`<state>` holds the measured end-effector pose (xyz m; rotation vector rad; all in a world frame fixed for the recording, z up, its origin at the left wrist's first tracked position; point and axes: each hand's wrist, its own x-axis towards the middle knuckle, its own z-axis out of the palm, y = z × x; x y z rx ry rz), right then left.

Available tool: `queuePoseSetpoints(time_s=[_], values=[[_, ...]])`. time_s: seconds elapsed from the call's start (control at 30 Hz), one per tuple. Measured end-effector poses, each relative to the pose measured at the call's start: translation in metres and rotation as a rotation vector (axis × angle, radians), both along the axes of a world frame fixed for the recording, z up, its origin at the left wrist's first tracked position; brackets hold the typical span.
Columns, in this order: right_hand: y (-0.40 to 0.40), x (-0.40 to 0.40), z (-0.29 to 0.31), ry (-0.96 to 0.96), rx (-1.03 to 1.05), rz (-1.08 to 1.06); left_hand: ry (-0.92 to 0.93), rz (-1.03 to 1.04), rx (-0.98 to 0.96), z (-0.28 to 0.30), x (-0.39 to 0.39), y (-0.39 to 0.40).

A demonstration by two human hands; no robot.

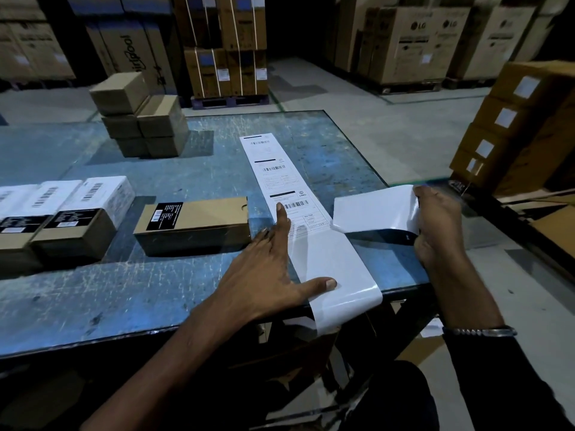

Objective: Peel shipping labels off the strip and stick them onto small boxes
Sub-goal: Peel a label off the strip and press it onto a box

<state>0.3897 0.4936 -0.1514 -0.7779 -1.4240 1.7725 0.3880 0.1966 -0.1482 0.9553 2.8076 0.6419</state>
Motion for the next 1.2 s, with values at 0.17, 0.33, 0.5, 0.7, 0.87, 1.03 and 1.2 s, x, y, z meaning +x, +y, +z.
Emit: queuePoseSetpoints(time_s=[0.17, 0.33, 0.5, 0.7, 0.87, 1.03, 1.2], values=[[0.0, 0.006, 0.009, 0.051, -0.136, 0.023, -0.016, 0.017, 0.006, 0.001, 0.001, 0.0], [-0.006, 0.01, 0.023, 0.113, -0.217, 0.119, -0.015, 0.015, 0.056, 0.002, 0.001, -0.001], [-0.024, 0.007, 0.043, 0.187, -0.062, 0.152, -0.065, 0.067, 0.27, 0.002, -0.001, -0.002], [-0.085, 0.0, 0.081, 0.318, 0.455, 0.211, -0.133, 0.147, 0.899, 0.024, 0.013, -0.01], [-0.154, 0.02, 0.079, 0.357, 0.774, 0.465, -0.631, 0.476, 1.195, 0.068, -0.006, -0.042], [-0.191, 0.028, 0.041, 0.391, 1.049, 0.599, -0.62, 0.498, 1.211, 0.061, -0.014, -0.069], [-0.195, 0.018, 0.03, 0.475, 0.863, 0.717, -0.536, 0.555, 1.262, 0.052, -0.026, -0.087]])
